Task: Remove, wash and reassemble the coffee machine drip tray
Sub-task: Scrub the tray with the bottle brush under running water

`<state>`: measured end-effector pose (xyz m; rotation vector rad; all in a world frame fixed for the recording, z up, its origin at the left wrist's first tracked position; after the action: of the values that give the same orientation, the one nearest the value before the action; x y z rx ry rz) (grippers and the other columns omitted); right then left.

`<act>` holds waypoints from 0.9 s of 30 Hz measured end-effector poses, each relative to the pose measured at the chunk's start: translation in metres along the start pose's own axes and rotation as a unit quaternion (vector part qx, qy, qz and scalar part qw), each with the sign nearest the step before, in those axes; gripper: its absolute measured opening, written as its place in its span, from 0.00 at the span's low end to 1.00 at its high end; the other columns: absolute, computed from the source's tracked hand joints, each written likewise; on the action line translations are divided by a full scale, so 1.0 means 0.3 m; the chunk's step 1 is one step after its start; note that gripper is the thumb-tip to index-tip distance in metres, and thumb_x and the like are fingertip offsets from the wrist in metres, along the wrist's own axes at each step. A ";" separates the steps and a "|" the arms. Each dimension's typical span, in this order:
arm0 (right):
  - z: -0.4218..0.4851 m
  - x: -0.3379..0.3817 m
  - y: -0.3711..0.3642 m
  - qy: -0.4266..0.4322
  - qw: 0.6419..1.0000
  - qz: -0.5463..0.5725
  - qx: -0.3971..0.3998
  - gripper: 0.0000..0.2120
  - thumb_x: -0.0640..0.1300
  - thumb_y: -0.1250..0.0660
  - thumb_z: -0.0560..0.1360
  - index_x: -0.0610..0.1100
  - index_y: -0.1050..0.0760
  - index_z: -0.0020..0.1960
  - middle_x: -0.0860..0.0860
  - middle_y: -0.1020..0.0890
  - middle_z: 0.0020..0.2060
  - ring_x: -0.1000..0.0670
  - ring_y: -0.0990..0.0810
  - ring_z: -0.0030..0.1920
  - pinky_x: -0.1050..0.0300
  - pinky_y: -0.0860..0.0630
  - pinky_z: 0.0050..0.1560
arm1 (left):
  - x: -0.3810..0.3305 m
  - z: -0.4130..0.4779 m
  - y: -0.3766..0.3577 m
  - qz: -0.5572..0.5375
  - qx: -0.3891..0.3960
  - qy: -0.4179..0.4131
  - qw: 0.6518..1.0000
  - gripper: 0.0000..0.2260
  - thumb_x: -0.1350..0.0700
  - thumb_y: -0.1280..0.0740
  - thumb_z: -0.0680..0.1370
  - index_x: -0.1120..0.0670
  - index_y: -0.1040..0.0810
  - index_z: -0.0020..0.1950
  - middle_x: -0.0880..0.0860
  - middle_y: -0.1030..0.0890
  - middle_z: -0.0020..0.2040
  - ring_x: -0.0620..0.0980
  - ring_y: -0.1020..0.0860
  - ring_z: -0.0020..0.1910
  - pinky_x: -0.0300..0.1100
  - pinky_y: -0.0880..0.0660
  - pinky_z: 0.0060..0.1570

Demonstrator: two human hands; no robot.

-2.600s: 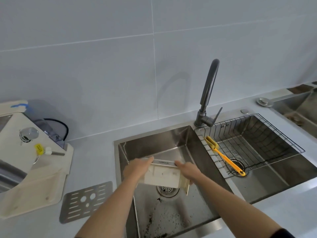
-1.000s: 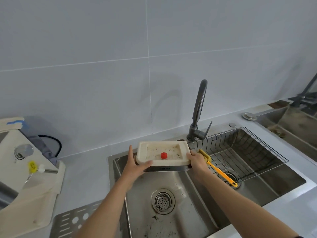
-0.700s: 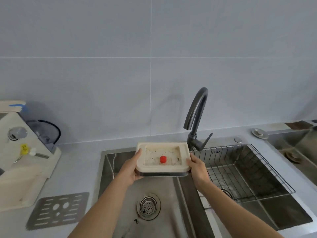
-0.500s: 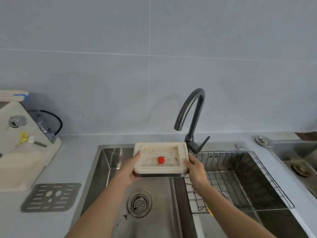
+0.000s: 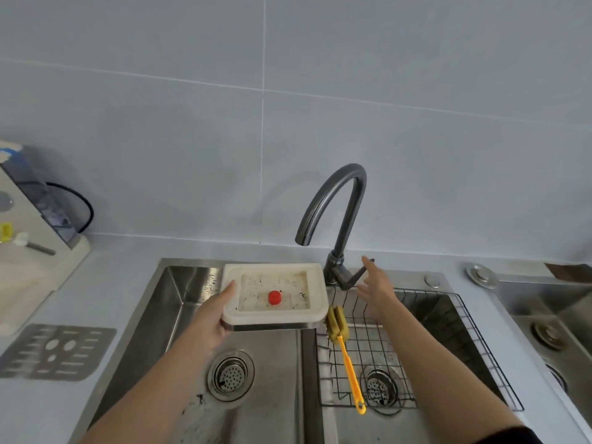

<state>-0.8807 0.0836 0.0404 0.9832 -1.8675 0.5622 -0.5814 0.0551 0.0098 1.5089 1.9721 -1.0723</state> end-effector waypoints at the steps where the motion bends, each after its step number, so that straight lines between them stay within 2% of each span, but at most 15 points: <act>1: 0.024 0.019 0.010 0.002 1.000 -0.017 -0.010 0.31 0.53 0.41 0.77 0.39 0.45 0.74 0.38 0.37 0.71 0.38 0.34 0.70 0.44 0.34 0.69 | -0.003 0.005 0.003 0.001 -0.002 0.000 1.000 0.07 0.53 0.35 0.76 0.57 0.25 0.45 0.56 0.20 0.44 0.53 0.22 0.43 0.45 0.25 0.39; 6: 0.114 0.033 0.008 -0.009 0.994 -0.107 -0.013 0.32 0.55 0.42 0.78 0.42 0.50 0.75 0.40 0.41 0.73 0.36 0.38 0.71 0.37 0.37 0.69 | -0.018 0.031 0.018 0.017 -0.003 -0.004 1.000 0.08 0.52 0.35 0.76 0.56 0.24 0.48 0.56 0.19 0.46 0.54 0.21 0.47 0.46 0.24 0.48; 8: 0.146 0.029 0.002 -0.019 0.994 -0.107 -0.016 0.30 0.53 0.43 0.78 0.42 0.49 0.75 0.40 0.39 0.72 0.35 0.36 0.70 0.38 0.35 0.68 | -0.024 0.041 0.020 0.019 -0.001 -0.009 1.000 0.08 0.52 0.36 0.76 0.56 0.24 0.47 0.55 0.19 0.45 0.53 0.21 0.45 0.46 0.24 0.44; 9: 0.157 0.028 -0.003 -0.022 0.994 -0.103 -0.019 0.28 0.51 0.44 0.79 0.41 0.47 0.74 0.39 0.36 0.68 0.36 0.33 0.67 0.39 0.32 0.65 | -0.027 0.043 0.018 0.019 0.000 -0.011 1.000 0.08 0.52 0.36 0.76 0.56 0.24 0.47 0.55 0.19 0.44 0.52 0.21 0.44 0.45 0.24 0.41; 11: 0.178 0.023 -0.003 -0.025 0.995 -0.092 -0.032 0.22 0.48 0.45 0.80 0.39 0.41 0.70 0.40 0.30 0.55 0.38 0.28 0.57 0.40 0.27 0.60 | -0.028 0.049 0.013 0.019 0.002 -0.012 1.000 0.07 0.52 0.36 0.77 0.56 0.24 0.46 0.54 0.19 0.43 0.52 0.21 0.43 0.45 0.25 0.39; 13: 0.200 0.021 0.009 -0.020 0.993 -0.098 -0.055 0.15 0.44 0.46 0.80 0.35 0.36 0.62 0.43 0.30 0.41 0.40 0.26 0.51 0.37 0.26 0.59 | -0.028 0.059 0.012 0.021 0.003 -0.013 1.000 0.07 0.52 0.37 0.77 0.55 0.24 0.45 0.54 0.19 0.43 0.53 0.21 0.44 0.46 0.24 0.43; 15: 0.214 0.024 0.020 -0.012 0.989 -0.123 -0.077 0.10 0.39 0.47 0.80 0.32 0.34 0.55 0.45 0.32 0.34 0.40 0.26 0.48 0.35 0.27 0.60 | -0.024 0.068 0.015 0.024 -0.001 -0.010 1.000 0.07 0.52 0.36 0.77 0.55 0.24 0.46 0.55 0.19 0.44 0.53 0.21 0.45 0.48 0.25 0.48; 17: 0.220 0.031 0.025 -0.009 0.987 -0.136 -0.090 0.08 0.36 0.47 0.79 0.33 0.32 0.46 0.45 0.32 0.32 0.41 0.28 0.45 0.37 0.26 0.60 | -0.019 0.079 0.019 0.027 -0.005 -0.010 1.000 0.07 0.52 0.36 0.77 0.56 0.24 0.46 0.55 0.19 0.44 0.53 0.21 0.45 0.49 0.25 0.51; 19: 0.232 0.035 0.031 -0.003 0.984 -0.145 -0.099 0.13 0.35 0.47 0.79 0.38 0.35 0.36 0.44 0.32 0.31 0.42 0.27 0.43 0.43 0.24 0.55 | -0.013 0.089 0.021 0.031 -0.008 -0.009 0.999 0.08 0.52 0.36 0.76 0.56 0.25 0.47 0.55 0.19 0.45 0.53 0.21 0.45 0.50 0.26 0.54; 22: 0.247 0.028 0.039 -0.001 0.982 -0.160 -0.103 0.15 0.36 0.46 0.79 0.40 0.37 0.33 0.43 0.31 0.30 0.43 0.27 0.37 0.49 0.25 0.38 | -0.007 0.099 0.024 0.032 -0.011 -0.007 0.999 0.08 0.52 0.35 0.76 0.56 0.25 0.49 0.55 0.19 0.47 0.54 0.21 0.47 0.51 0.26 0.55; 27: 0.257 0.018 0.045 0.017 0.978 -0.178 -0.103 0.16 0.35 0.47 0.77 0.41 0.40 0.31 0.44 0.34 0.29 0.45 0.31 0.34 0.53 0.32 0.32 | 0.003 0.111 0.032 0.040 0.002 -0.003 0.999 0.11 0.51 0.35 0.76 0.56 0.24 0.53 0.57 0.18 0.51 0.57 0.21 0.54 0.55 0.28 0.62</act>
<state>-0.9329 0.0340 0.0092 1.1266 -1.6286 0.1669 -0.5765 0.0305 -0.0141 1.5706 1.8893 -1.0464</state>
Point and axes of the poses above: each hand's wrist, its own z-axis towards the middle knuckle, its own y-axis out of the back of the hand, x = y × z, the point moved 8 cm from there along z, towards the middle knuckle
